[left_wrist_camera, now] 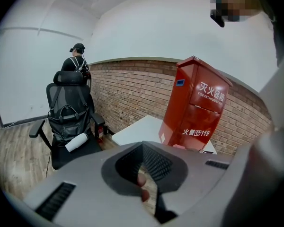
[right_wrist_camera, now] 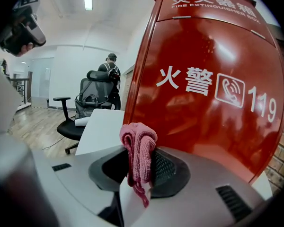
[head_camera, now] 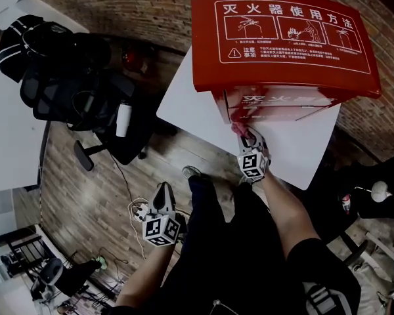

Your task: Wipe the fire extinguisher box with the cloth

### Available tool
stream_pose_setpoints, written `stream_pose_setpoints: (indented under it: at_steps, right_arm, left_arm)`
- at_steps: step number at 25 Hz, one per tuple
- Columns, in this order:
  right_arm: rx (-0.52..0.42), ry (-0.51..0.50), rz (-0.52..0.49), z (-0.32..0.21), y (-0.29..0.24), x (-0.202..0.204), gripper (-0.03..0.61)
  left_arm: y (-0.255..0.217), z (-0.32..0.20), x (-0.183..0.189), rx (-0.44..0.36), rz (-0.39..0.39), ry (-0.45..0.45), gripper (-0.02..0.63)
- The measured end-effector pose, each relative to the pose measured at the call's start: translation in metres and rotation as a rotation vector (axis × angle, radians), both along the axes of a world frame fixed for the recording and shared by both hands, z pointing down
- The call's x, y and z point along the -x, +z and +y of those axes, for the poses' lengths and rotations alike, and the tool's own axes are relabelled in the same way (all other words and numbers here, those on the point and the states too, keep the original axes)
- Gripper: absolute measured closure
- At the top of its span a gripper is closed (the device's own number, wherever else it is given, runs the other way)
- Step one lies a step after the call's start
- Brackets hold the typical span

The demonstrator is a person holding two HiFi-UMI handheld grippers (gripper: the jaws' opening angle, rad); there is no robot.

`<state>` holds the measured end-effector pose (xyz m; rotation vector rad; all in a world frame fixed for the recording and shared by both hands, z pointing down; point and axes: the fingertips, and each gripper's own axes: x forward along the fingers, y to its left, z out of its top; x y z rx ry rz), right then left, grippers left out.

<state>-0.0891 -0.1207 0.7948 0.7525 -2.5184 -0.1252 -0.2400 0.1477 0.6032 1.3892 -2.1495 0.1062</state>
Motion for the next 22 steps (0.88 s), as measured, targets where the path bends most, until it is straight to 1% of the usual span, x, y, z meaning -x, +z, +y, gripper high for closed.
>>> stream_pose_setpoints:
  at_steps: [11,22]
  right_arm:
    - [0.002,0.018,-0.022,-0.018,0.000,-0.032,0.465]
    - [0.011,0.056,-0.029,-0.036,0.000,-0.066,0.465]
  left_arm:
    - [0.006,-0.019,-0.026,0.014,0.001,0.033,0.586]
    - [0.003,-0.041,-0.047,0.011,-0.009,0.064,0.586]
